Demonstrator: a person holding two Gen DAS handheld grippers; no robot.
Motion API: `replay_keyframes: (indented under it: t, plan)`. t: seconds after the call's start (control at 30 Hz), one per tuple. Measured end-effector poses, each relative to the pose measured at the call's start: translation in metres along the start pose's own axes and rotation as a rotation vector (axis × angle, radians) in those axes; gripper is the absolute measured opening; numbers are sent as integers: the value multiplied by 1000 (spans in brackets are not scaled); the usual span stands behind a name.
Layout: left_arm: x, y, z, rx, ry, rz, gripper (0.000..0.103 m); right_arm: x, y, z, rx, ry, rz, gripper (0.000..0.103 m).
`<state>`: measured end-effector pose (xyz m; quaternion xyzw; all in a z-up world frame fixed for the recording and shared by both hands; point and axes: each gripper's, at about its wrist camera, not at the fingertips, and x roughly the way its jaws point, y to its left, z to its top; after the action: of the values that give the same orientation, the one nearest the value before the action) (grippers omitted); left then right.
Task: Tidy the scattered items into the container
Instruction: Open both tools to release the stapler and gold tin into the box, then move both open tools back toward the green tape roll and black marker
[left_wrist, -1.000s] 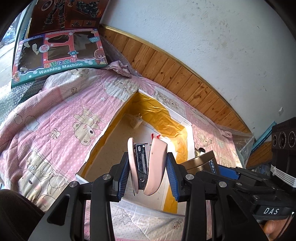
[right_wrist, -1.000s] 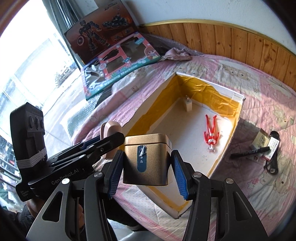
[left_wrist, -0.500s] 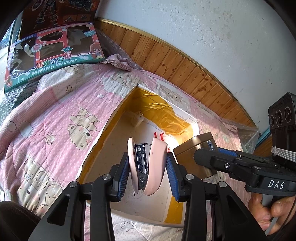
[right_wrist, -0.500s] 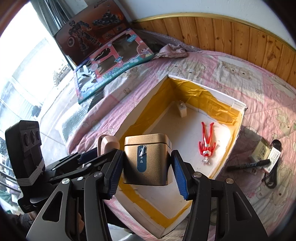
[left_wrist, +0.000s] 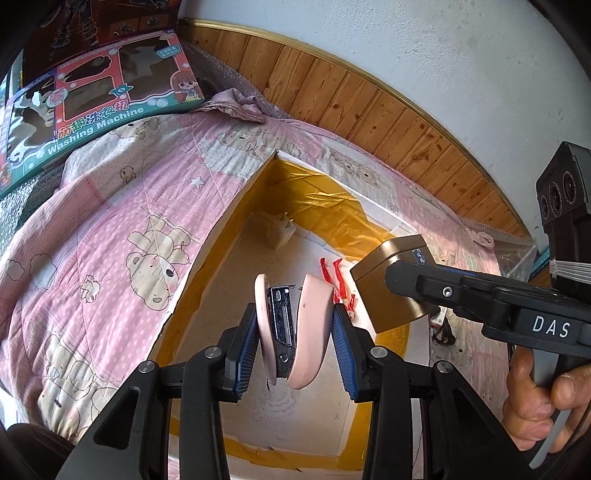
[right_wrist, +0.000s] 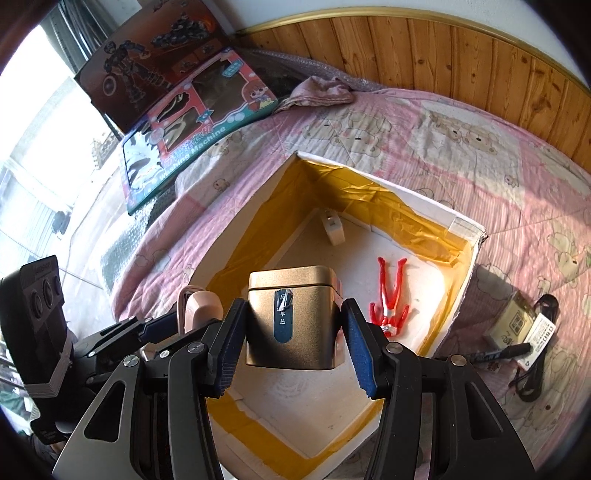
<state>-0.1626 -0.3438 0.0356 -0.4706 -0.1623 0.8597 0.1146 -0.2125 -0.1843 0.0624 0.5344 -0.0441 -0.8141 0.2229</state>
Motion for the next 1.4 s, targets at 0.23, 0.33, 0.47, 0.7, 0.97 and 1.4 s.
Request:
replay_keyframes:
  t: [0.23,0.33,0.47,0.7,0.97,1.4]
  plan:
    - [24,-6,13,24,49,31,40,23,-19,17,8,39,-35,54]
    - [35,-6,18,25,74,44,40,35,-26,23,11,57,-40,54]
    - [48,-5,24,23,103,66,40,54,-29,31,3,89,-58,54]
    - [71,-11,33,54,154,114,40,88,-34,42,-16,136,-89,55]
    - [93,-13,39,81,180,178,40,116,-41,49,-6,172,-100,55]
    - [86,-8,39,74,169,228,53,82,-40,49,20,137,-16,56]
